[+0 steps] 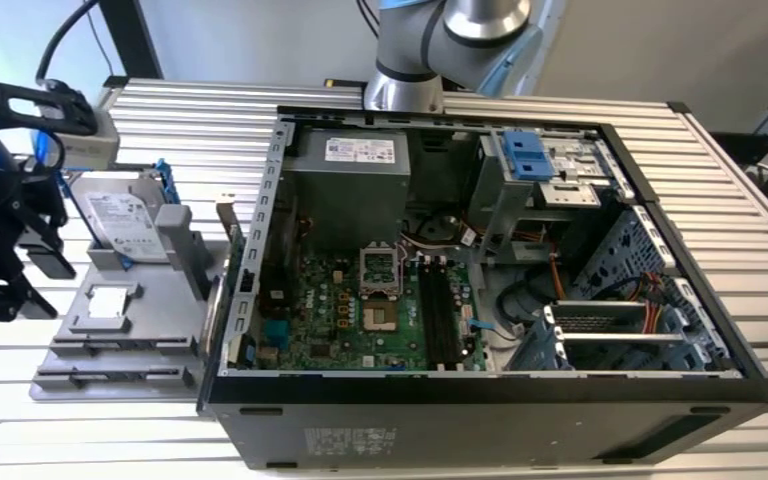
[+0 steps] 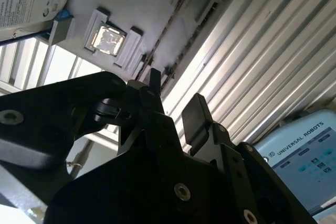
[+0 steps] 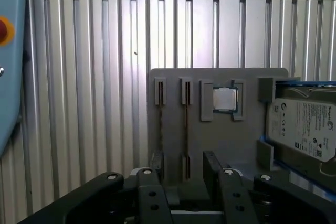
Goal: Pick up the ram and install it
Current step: 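Pick up the ram and move it above insertion slot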
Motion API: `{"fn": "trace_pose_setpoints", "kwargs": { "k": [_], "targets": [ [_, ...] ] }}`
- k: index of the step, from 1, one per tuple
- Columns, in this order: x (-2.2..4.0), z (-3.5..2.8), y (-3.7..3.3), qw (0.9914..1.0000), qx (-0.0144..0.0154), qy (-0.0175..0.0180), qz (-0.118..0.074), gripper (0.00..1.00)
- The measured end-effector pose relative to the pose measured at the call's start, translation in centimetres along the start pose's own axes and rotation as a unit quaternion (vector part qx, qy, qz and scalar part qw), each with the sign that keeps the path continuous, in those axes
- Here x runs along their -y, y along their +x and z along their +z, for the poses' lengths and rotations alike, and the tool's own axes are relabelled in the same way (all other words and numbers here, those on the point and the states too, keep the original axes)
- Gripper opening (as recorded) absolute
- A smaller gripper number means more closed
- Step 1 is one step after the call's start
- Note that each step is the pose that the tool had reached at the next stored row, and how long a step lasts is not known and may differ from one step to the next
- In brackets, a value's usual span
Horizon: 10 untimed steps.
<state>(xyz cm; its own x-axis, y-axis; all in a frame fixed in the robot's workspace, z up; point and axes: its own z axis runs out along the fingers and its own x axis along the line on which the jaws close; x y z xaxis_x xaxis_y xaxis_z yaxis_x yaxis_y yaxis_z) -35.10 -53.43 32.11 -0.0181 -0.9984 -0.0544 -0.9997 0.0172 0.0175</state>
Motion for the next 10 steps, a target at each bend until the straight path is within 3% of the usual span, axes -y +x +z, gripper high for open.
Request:
{"fn": "trace_pose_setpoints", "kwargs": {
  "k": [6, 10],
  "targets": [
    [0.01, 0.75, 0.04, 1.0, -0.0001, 0.0, 0.0, 1.0],
    [0.02, 1.29, 0.07, 0.99999, -0.0042, 0.0, 0.0, 1.0]
  ]
}}
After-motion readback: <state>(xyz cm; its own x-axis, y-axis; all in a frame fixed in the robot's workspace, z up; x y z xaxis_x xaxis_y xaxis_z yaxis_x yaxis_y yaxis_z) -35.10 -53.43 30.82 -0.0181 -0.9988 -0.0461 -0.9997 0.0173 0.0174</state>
